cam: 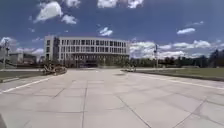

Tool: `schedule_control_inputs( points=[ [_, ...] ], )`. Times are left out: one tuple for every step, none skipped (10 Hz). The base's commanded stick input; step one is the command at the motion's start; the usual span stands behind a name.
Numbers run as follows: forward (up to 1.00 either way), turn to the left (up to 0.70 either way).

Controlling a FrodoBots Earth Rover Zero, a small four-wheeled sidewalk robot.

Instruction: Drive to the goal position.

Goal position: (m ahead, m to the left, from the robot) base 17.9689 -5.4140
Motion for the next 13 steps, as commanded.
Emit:
schedule_control_inputs(
  points=[
    [0.70, 0.00],
    [0.70, 0.00],
    [0.70, 0.00],
    [0.70, 0.00],
    [0.70, 0.00],
    [0.70, 0.00],
    [0.70, 0.00],
    [0.70, 0.00],
    [0.70, 0.00],
    [0.70, 0.00],
    [0.70, 0.00],
    [0.70, 0.00],
    [0.70, 0.00]
  ],
)
